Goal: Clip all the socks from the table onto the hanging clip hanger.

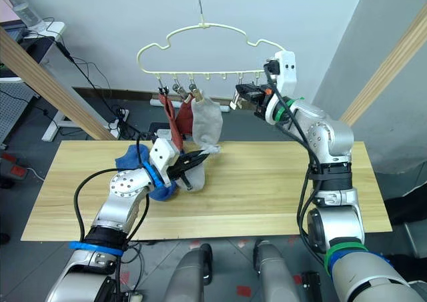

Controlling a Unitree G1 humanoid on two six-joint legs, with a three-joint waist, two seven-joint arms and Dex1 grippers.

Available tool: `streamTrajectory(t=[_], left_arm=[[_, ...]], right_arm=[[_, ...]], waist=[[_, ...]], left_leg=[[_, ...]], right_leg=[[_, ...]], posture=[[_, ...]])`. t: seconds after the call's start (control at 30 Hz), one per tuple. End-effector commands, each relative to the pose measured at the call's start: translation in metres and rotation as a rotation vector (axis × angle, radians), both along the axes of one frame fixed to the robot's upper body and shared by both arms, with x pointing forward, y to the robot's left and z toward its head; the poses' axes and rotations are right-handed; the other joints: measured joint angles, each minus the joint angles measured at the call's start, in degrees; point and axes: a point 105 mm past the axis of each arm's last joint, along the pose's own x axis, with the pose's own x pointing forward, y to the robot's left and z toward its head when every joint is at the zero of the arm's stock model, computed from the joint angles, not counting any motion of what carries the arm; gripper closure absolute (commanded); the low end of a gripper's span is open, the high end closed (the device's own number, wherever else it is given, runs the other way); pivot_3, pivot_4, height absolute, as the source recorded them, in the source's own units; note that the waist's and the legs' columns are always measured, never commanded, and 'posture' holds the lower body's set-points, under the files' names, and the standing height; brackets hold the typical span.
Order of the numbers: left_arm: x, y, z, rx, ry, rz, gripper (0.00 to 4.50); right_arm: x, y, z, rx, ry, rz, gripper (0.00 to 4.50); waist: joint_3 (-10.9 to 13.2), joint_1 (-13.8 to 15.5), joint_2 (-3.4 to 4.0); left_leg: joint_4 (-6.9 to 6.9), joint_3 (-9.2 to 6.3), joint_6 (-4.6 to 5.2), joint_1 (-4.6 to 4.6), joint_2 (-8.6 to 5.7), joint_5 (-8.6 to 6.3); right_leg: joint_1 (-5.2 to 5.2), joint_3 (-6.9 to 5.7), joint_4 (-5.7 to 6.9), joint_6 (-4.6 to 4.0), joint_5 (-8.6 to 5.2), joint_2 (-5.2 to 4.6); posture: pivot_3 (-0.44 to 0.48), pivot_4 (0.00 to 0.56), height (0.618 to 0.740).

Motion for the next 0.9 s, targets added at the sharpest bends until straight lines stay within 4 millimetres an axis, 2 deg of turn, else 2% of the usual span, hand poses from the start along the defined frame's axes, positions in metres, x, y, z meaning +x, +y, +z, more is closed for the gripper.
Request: streamTrajectory(t=[0.03,0.13,0.4,0.9], left_arm=[[-0.012,-0.005,0.031,-0.043,-0.188,-0.035,4.49],[-0.021,-0.011,0.037,-0.012,-0.303,-0.068,4.49],[-0.029,-0.015,0.044,0.038,-0.485,-0.077,4.49],[-0.028,-0.016,0.054,0.046,-0.621,-0.070,4.49]], right_arm=[[-0.004,-0.003,-0.006,0.045,0.107,0.046,4.50],[-0.009,-0.002,-0.008,0.064,0.161,0.077,4.50],[-0.013,-0.004,-0.012,0.109,0.283,0.102,4.50],[-0.014,-0.005,-0.017,0.116,0.346,0.103,4.50]], waist=[[0.00,-0.01,0.00],[0.00,-0.04,0.00],[0.00,-0.04,0.00],[0.00,-0.05,0.00]], left_leg=[[0.00,0.01,0.00,0.00,0.00,0.00],[0.00,0.02,0.00,0.01,-0.01,0.00],[-0.01,0.03,0.01,0.00,-0.01,-0.01],[-0.09,0.03,0.02,-0.01,-0.01,-0.01]], right_leg=[[0.01,0.01,0.00,0.00,0.00,0.00],[0.01,0.03,-0.01,0.00,0.00,0.00],[0.00,0.03,-0.04,0.01,0.00,0.00],[0.01,0.01,-0.14,0.01,-0.01,0.00]], posture=[[-0.027,0.327,0.740],[-0.028,0.326,0.740],[-0.039,0.332,0.740],[-0.040,0.336,0.740]])
